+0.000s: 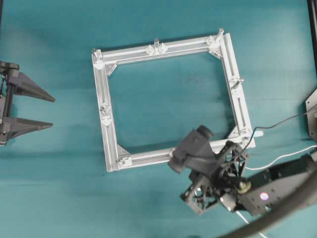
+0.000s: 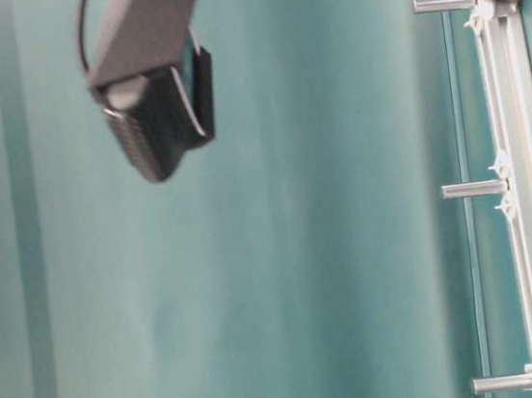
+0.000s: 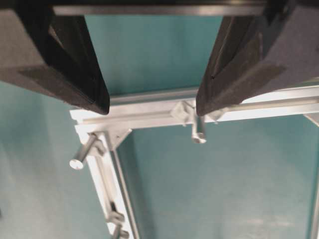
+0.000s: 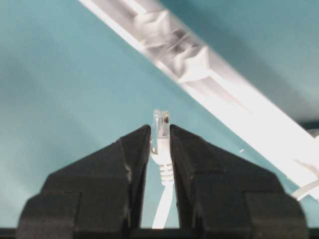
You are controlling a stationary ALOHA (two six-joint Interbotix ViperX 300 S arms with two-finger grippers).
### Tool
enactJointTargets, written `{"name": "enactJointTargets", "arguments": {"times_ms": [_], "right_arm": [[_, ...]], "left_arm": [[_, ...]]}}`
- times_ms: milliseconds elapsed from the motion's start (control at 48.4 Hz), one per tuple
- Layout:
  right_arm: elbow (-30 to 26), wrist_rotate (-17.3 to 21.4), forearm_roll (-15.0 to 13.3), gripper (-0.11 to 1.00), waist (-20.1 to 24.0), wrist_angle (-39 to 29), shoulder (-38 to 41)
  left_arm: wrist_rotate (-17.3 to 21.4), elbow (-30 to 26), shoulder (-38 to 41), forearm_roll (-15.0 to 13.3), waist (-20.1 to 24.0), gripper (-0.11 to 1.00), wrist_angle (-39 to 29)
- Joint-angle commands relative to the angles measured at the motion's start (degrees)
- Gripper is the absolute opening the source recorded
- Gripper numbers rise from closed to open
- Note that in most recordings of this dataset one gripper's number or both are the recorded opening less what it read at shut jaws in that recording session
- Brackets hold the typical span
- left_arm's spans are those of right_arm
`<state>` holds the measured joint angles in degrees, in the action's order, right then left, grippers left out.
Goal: Move the cable alternately left and right between 8 pins so it hooks onto each one.
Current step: 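Carry the plug leftward along the frame's bottom edge with the right gripper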
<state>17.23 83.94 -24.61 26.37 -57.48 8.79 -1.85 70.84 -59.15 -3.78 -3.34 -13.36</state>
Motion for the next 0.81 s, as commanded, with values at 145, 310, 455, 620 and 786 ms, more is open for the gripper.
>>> {"name": "enactJointTargets", "arguments": {"times_ms": [145, 310, 455, 620, 786], "right_arm": [[0.35, -0.62, -0.44, 0.16, -7.03, 0.62, -1.93], [1.49, -4.57, -0.18, 0.16, -11.69, 4.22, -1.93], [2.11, -8.53, 0.53, 0.16, -15.56, 7.03, -1.93], [2.29, -12.92, 1.41, 0.16, -19.07, 10.81, -1.76], [1.85, -20.74, 4.04, 0.16, -21.45, 15.82, -0.44]], "left_arm": [[0.26, -0.79, 0.18, 0.26, -2.55, 0.77, -0.79], [0.18, 0.26, 0.0, 0.26, -2.55, 0.77, -0.7], [0.09, 1.05, 0.0, 0.18, -2.46, 0.77, -0.53], [0.09, 1.14, 0.0, 0.18, -2.37, 0.77, -0.44], [0.0, 1.23, 0.0, 0.26, -2.29, 0.77, -0.44]]}}
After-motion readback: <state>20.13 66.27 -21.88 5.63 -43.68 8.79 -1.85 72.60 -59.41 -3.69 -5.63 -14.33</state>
